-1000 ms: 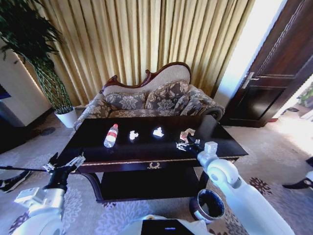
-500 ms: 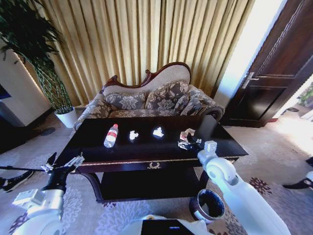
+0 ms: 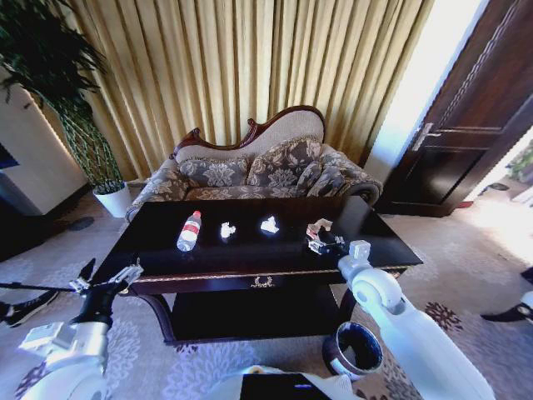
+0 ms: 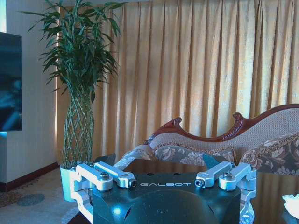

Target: Move to the front of the table and place the trash on the table into the trash bin.

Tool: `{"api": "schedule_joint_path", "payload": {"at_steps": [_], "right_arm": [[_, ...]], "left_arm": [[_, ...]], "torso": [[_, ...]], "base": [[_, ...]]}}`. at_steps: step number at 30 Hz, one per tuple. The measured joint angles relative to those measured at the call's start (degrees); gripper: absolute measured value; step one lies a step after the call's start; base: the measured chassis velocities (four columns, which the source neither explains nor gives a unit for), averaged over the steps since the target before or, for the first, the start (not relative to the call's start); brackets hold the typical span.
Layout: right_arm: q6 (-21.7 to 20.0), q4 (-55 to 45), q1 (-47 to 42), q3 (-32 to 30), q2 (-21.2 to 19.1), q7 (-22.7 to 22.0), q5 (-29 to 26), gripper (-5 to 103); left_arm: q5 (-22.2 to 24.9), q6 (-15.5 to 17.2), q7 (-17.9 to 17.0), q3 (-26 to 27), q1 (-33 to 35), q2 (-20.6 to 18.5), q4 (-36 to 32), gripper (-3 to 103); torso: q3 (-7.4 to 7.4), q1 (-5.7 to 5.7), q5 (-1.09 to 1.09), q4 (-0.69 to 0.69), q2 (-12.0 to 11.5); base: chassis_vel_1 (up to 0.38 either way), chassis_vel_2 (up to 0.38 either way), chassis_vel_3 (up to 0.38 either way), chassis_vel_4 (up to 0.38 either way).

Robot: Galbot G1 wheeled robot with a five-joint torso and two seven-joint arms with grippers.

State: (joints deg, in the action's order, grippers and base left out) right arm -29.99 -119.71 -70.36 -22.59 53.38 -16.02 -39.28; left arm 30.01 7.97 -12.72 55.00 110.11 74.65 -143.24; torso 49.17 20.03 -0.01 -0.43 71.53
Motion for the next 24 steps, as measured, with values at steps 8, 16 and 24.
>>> {"api": "schedule_joint_path", "payload": {"at_steps": [8,16,24], "right_arm": [[0.19,0.1,-0.16,0.25,-0.06,0.09,0.24,39],[0.87,0.14,-0.2,0.27,-0.05,0.16,0.27,7],[3.21,-0.24,-0.9,-0.06,0.27,0.21,0.39,0]], "left_arm": [[-0.06,-0.05,0.02,0.04,-0.38,-0.44,0.0,100],[-0.07,-0.17,0.05,0.13,-0.36,-0.19,0.0,100],[-0.04,-0.22,0.05,0.36,-0.26,-0.24,0.0,100]], "torso": [[0.0,0.0,0.0,0.0,0.0],[0.0,0.0,0.0,0.0,0.0],[0.0,0.0,0.0,0.0,0.0]], "base": [[0.0,0.0,0.0,0.0],[0.0,0.0,0.0,0.0],[0.0,0.0,0.0,0.0]]}}
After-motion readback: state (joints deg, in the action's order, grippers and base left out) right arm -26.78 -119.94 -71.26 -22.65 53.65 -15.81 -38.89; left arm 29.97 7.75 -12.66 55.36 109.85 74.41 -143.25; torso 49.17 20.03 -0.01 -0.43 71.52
